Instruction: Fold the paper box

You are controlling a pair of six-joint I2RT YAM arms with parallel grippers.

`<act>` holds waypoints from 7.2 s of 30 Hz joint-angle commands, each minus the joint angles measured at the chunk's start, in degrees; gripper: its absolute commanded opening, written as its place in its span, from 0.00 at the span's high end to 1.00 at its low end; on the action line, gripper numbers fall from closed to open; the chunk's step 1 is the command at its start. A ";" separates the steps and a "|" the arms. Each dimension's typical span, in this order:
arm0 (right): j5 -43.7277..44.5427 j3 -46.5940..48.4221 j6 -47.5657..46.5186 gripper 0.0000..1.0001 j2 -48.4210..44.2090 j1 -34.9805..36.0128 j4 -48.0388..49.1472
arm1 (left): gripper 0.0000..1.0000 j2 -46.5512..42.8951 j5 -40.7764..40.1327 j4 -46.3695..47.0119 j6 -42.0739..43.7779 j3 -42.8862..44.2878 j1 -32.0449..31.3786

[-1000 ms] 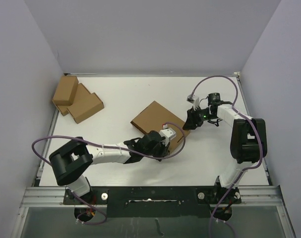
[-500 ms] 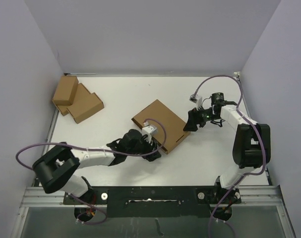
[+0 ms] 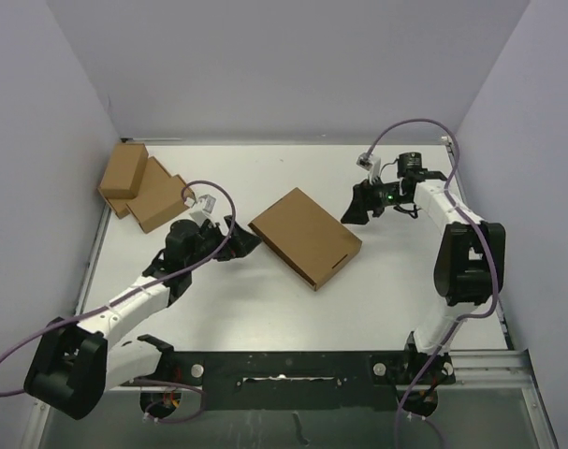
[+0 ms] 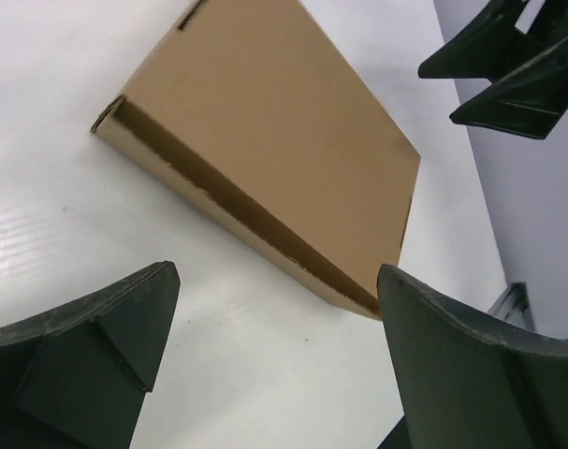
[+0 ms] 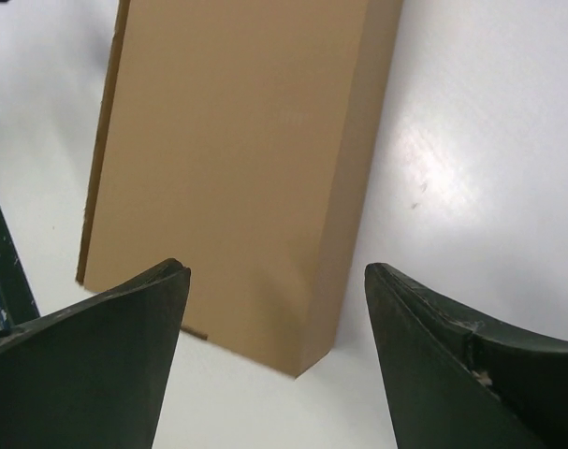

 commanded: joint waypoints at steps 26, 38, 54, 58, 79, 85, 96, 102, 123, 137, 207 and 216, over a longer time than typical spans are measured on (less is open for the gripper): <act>-5.56 22.10 10.24 0.38 24.92 8.09 -2.86 | 0.46 33.81 -10.11 -16.85 -22.35 25.41 2.33; -5.63 21.15 8.73 0.59 25.61 10.45 -3.87 | 0.86 38.84 -7.65 -18.99 -17.06 30.43 2.33; -5.84 20.90 4.88 0.44 22.02 7.68 -5.63 | 0.38 19.44 -0.95 -5.23 2.91 18.40 4.74; -5.32 20.73 1.68 0.40 18.93 7.12 -7.36 | 0.25 15.80 -3.38 -3.13 8.21 17.41 7.58; 5.63 -16.53 -51.84 1.00 -12.59 8.60 -14.28 | 0.86 47.75 15.04 -0.32 6.98 38.41 14.29; 13.27 -16.10 -44.89 0.99 -8.50 12.55 -6.72 | 0.85 47.22 19.29 1.64 6.52 33.14 13.25; 22.20 -3.45 -36.63 0.91 -0.90 11.26 -2.24 | 0.84 37.26 17.40 12.08 1.81 15.73 5.59; 20.42 5.03 -37.29 0.79 4.32 10.94 -3.64 | 0.83 30.71 8.62 16.04 -2.02 7.91 -7.30; -2.35 1.71 -10.60 0.36 -9.41 -8.45 -4.59 | 0.48 1.00 -7.40 -2.14 5.14 -0.87 -25.86; -4.95 -21.95 28.82 0.14 -12.59 -18.98 18.72 | 0.02 21.26 6.62 -3.31 12.30 24.54 -3.95; 17.17 1.85 10.40 0.44 5.18 7.14 3.91 | 0.68 52.69 20.08 6.06 0.54 37.92 -9.35; 8.40 1.20 1.14 0.22 -1.60 -1.95 -0.27 | 0.67 50.98 18.23 8.07 -2.97 34.90 -5.77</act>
